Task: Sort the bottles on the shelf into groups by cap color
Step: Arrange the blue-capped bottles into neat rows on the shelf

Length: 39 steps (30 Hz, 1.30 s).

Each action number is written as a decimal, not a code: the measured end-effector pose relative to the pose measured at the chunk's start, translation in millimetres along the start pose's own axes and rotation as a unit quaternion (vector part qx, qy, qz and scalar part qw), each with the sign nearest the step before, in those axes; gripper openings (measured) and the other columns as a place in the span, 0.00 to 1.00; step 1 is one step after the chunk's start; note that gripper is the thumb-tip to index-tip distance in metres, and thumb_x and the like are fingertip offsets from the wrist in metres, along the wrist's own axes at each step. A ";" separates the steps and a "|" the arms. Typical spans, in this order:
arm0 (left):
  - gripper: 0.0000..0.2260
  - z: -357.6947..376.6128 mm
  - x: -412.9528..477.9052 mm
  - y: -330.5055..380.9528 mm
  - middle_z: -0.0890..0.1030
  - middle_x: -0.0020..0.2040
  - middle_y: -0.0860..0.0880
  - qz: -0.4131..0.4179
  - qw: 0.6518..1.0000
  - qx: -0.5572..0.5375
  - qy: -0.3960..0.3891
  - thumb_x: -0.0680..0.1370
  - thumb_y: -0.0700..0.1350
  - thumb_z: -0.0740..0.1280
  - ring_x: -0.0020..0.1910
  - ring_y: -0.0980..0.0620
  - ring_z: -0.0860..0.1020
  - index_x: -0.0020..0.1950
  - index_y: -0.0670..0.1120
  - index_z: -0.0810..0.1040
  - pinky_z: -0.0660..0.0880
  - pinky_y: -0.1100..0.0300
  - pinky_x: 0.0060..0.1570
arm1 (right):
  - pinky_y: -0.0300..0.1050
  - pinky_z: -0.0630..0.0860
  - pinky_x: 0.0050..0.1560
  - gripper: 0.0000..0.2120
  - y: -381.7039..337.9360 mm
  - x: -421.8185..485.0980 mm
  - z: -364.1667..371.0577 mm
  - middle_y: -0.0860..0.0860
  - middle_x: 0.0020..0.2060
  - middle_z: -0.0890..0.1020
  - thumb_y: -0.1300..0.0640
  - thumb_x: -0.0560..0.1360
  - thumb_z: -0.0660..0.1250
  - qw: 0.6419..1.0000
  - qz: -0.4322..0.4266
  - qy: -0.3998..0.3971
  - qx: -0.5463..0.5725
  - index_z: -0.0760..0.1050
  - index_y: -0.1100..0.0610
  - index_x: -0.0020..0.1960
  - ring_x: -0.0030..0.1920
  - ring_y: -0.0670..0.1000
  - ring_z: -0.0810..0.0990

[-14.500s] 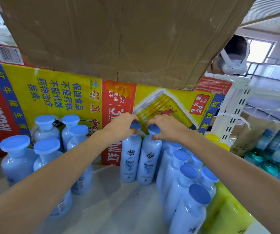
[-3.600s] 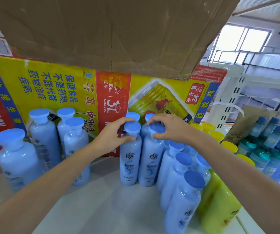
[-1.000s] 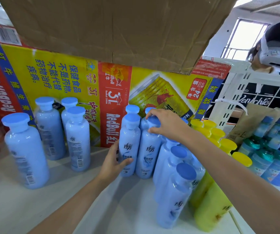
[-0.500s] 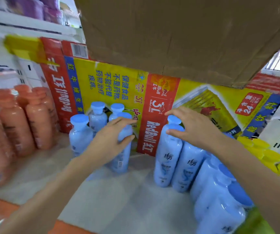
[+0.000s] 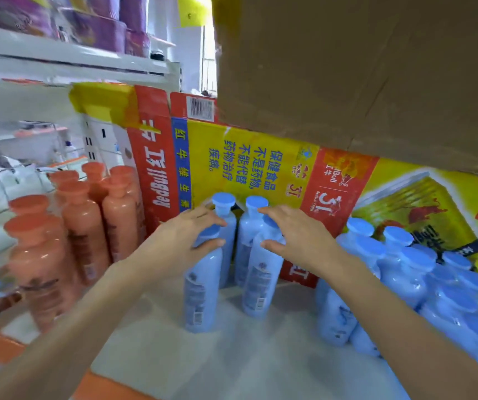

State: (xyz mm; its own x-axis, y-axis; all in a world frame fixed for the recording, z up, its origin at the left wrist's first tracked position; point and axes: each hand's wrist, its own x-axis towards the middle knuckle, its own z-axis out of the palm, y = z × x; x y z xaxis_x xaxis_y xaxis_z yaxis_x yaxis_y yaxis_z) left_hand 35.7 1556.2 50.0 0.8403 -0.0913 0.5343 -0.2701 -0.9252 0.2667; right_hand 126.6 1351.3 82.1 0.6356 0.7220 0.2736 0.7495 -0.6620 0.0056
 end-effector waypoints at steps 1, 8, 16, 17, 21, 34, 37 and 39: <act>0.25 1.1 -0.5 -4.9 0.77 0.59 0.50 0.000 1.000 -0.019 -0.009 0.71 0.62 0.56 0.62 0.53 0.73 0.59 0.49 0.77 0.65 0.65 0.60 | 0.47 0.67 0.61 0.28 -2.0 2.0 4.0 0.50 0.67 0.67 0.48 0.76 0.62 1.000 0.008 0.011 0.004 0.57 0.49 0.73 0.67 0.53 0.65; 0.24 12.6 -2.2 -13.6 0.77 0.56 0.51 0.006 0.986 -0.162 0.035 0.71 0.59 0.61 0.58 0.61 0.72 0.59 0.45 0.77 0.62 0.78 0.56 | 0.38 0.62 0.50 0.17 -2.6 9.2 28.5 0.51 0.58 0.72 0.54 0.74 0.67 0.988 0.062 0.102 0.094 0.72 0.52 0.62 0.59 0.51 0.72; 0.20 40.0 -16.1 -11.2 0.75 0.59 0.57 -0.088 0.910 -0.386 0.125 0.69 0.48 0.68 0.55 0.70 0.73 0.60 0.48 0.71 0.67 0.76 0.53 | 0.26 0.65 0.53 0.12 -8.6 8.4 62.8 0.54 0.53 0.78 0.62 0.71 0.68 0.912 0.099 0.270 0.293 0.77 0.56 0.54 0.53 0.41 0.73; 0.19 40.9 -16.4 -9.1 0.75 0.59 0.56 -0.086 0.901 -0.403 0.131 0.70 0.45 0.67 0.55 0.70 0.73 0.60 0.49 0.71 0.67 0.76 0.52 | 0.26 0.65 0.53 0.13 -11.5 7.6 65.5 0.54 0.53 0.78 0.61 0.70 0.68 0.898 0.104 0.290 0.314 0.78 0.57 0.54 0.52 0.38 0.73; 0.17 43.1 -17.0 -6.3 0.74 0.58 0.57 -0.076 0.886 -0.429 0.157 0.70 0.41 0.66 0.55 0.71 0.73 0.58 0.50 0.70 0.66 0.77 0.53 | 0.25 0.65 0.53 0.12 -23.5 -5.1 69.1 0.51 0.51 0.77 0.60 0.68 0.66 0.870 0.109 0.337 0.343 0.79 0.56 0.51 0.53 0.32 0.72; 0.16 66.1 -0.4 46.6 0.77 0.48 0.55 -0.044 0.865 -0.491 0.095 0.74 0.34 0.66 0.42 0.69 0.75 0.58 0.49 0.71 0.68 0.77 0.45 | 0.26 0.68 0.53 0.12 -1.3 -98.2 42.3 0.45 0.52 0.75 0.55 0.70 0.66 0.886 0.147 0.365 0.245 0.79 0.52 0.53 0.55 0.30 0.71; 0.16 77.3 6.7 67.8 0.77 0.51 0.55 -0.026 0.853 -0.517 0.065 0.74 0.39 0.67 0.47 0.69 0.75 0.59 0.49 0.71 0.68 0.77 0.48 | 0.27 0.70 0.46 0.14 9.9 -121.2 38.4 0.44 0.52 0.75 0.61 0.69 0.67 0.884 0.172 0.364 0.237 0.77 0.47 0.52 0.54 0.31 0.72; 0.16 85.8 11.3 81.5 0.77 0.51 0.56 -0.012 0.847 -0.530 0.046 0.72 0.39 0.67 0.48 0.70 0.75 0.57 0.52 0.71 0.67 0.77 0.49 | 0.26 0.70 0.45 0.14 17.5 -133.9 36.4 0.44 0.52 0.75 0.61 0.69 0.67 0.883 0.183 0.365 0.232 0.77 0.48 0.52 0.54 0.31 0.72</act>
State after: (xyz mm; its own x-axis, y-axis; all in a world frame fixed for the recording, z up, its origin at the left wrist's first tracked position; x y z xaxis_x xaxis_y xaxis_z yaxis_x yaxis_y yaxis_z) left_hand 63.5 1448.2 9.0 0.8252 -0.0031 0.5649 -0.5636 -0.0727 0.8229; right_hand 61.3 1250.4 10.5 0.6888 0.0428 0.7237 0.6219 -0.5480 -0.5594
